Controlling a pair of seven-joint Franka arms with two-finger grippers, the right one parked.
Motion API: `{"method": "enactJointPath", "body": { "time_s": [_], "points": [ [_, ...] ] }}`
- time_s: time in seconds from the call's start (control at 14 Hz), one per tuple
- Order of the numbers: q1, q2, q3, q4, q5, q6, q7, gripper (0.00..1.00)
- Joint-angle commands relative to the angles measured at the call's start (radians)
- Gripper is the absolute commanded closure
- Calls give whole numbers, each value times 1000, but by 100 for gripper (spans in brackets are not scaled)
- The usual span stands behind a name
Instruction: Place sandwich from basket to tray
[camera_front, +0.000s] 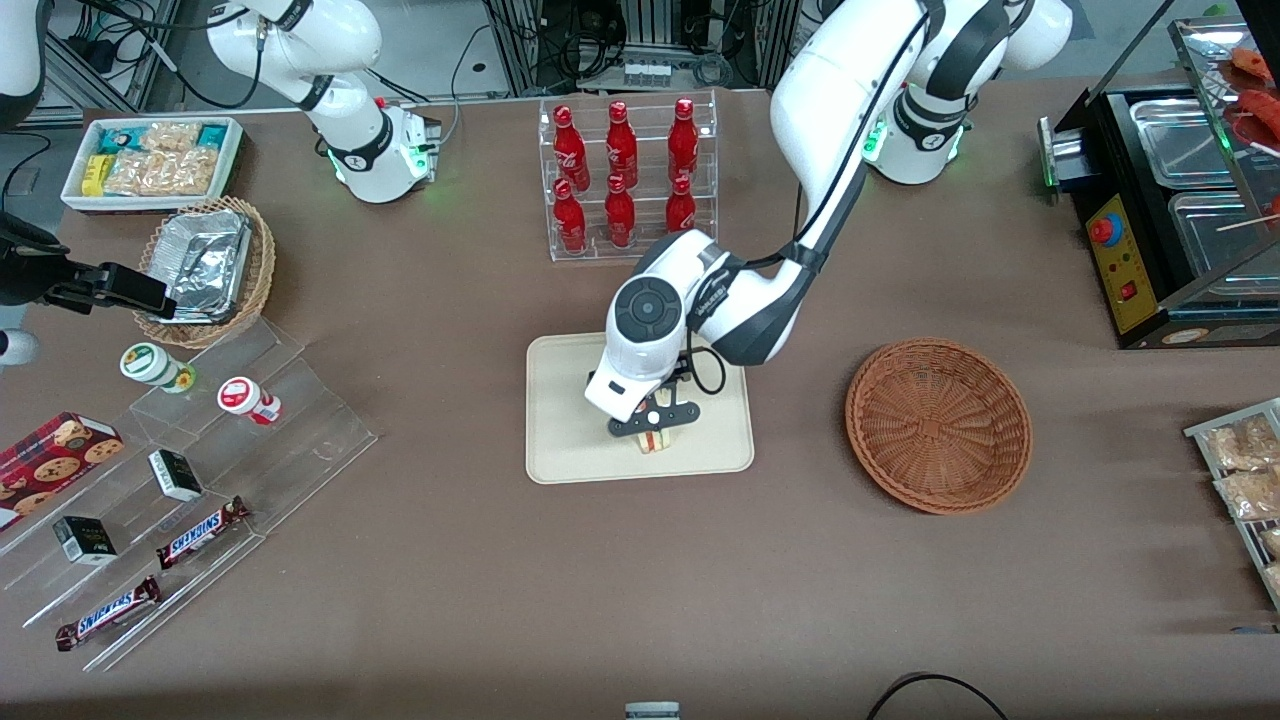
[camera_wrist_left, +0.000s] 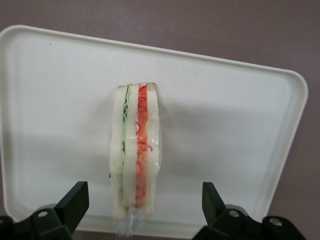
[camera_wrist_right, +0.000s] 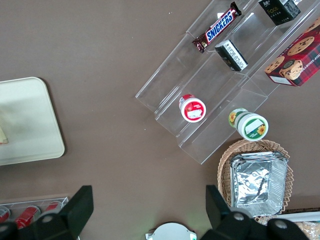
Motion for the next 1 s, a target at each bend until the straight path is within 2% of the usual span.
{"method": "enactJointPath", "body": {
  "time_s": [0.0,0.29,0.43,0.57,0.93],
  "points": [
    [15,-83,11,-11,-11,-79,4,0],
    [56,-183,15,-14,-4,-214,116,0],
    [137,-231,24,-26,-13,-303,167,0],
    [171,-263,27,-50,-11,-349,274,0],
    [307,-447,27,-274,1,-348,516,0]
  ]
}}
